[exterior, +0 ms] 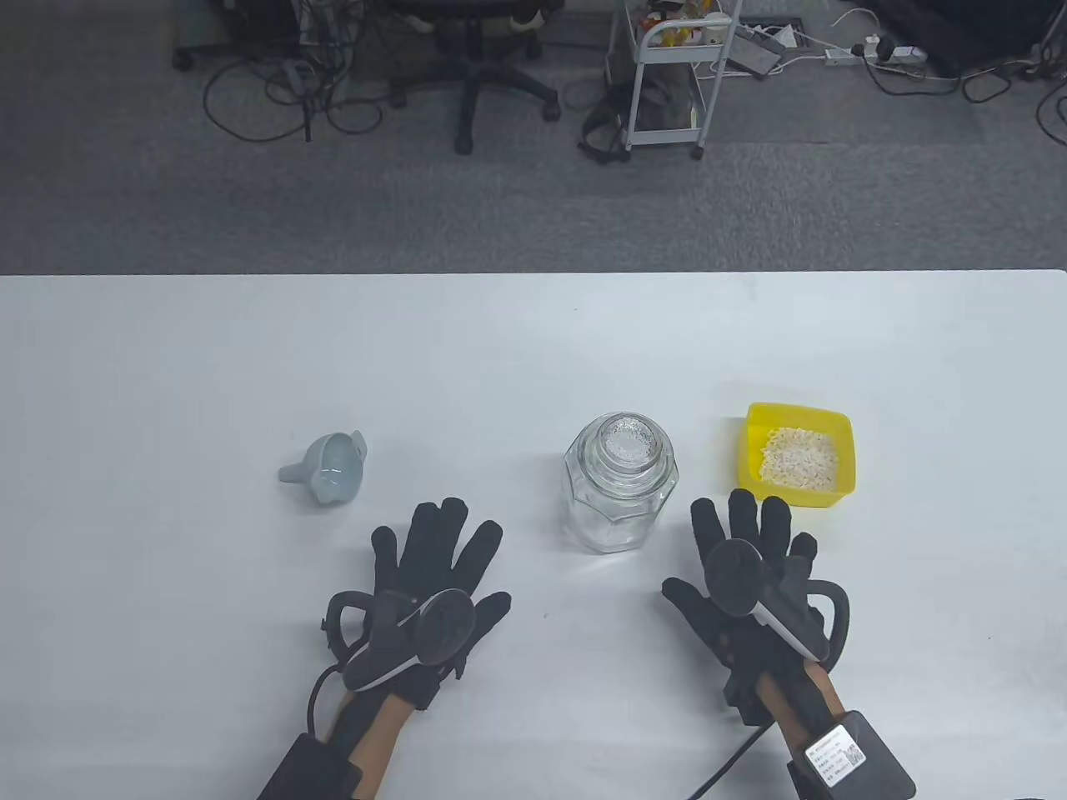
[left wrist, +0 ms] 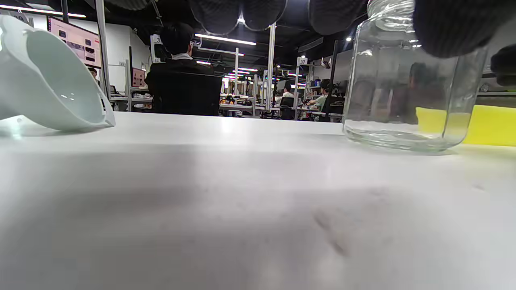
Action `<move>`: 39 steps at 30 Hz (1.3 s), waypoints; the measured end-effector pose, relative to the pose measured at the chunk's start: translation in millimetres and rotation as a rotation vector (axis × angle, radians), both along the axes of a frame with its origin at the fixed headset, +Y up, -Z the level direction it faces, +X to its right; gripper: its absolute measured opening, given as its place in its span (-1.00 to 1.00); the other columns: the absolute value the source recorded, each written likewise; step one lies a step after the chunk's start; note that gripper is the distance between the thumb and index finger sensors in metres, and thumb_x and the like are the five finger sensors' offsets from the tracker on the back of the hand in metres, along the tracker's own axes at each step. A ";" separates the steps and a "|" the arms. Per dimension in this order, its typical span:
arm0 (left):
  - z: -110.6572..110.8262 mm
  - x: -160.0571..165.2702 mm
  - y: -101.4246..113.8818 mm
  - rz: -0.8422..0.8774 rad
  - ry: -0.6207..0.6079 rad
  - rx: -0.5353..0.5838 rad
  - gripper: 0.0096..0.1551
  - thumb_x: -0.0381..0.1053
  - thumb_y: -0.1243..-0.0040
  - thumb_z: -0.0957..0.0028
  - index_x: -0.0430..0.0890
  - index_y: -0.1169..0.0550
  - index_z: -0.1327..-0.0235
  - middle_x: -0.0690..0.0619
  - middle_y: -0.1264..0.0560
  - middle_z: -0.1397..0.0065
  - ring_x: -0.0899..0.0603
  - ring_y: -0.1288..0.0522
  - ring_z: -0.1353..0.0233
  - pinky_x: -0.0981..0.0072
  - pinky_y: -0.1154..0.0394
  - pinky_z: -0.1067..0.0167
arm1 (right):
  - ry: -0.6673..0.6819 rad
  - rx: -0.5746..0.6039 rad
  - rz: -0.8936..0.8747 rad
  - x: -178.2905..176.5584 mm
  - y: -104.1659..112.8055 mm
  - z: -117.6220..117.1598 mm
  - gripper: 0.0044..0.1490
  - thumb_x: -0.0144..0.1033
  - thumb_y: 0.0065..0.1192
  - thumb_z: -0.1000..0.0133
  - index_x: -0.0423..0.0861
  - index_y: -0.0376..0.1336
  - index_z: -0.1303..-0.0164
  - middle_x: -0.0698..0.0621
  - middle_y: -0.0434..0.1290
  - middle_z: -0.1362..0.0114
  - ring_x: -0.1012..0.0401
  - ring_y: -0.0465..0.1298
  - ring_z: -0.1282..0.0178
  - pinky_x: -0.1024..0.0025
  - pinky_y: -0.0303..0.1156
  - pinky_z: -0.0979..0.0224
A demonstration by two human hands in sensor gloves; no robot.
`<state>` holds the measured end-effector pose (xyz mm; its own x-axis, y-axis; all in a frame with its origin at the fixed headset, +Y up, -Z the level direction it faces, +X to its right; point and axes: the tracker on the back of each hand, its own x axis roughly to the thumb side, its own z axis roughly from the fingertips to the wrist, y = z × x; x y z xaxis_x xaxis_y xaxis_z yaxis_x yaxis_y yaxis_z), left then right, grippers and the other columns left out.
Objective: Transfer rice through funnel into glass jar
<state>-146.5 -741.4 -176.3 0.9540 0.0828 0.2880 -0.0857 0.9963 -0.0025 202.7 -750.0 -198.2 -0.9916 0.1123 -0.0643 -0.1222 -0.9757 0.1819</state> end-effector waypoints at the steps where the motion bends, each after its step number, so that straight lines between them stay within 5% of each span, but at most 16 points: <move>1: -0.9 -1.4 -0.3 0.006 0.005 -0.003 -0.07 0.60 -0.11 -0.09 0.38 -0.10 -0.69 -0.03 0.06 -0.89 -0.33 0.02 -0.82 -0.53 0.01 -0.52 | -0.003 -0.001 -0.004 0.7 0.1 0.0 0.17 0.50 0.07 0.16 0.35 -0.39 -0.47 -0.02 -0.39 -0.73 -0.16 -0.38 -0.70 -0.42 -0.23 -0.55; 39: -4.1 -15.5 1.5 0.093 0.048 -0.026 -0.07 0.58 -0.09 -0.11 0.35 -0.11 -0.70 -0.05 0.03 -0.89 -0.34 0.00 -0.82 -0.55 0.01 -0.51 | -0.031 -0.013 -0.046 7.1 3.7 -2.7 0.17 0.48 0.09 0.15 0.35 -0.38 -0.47 -0.03 -0.38 -0.73 -0.17 -0.38 -0.70 -0.42 -0.23 -0.55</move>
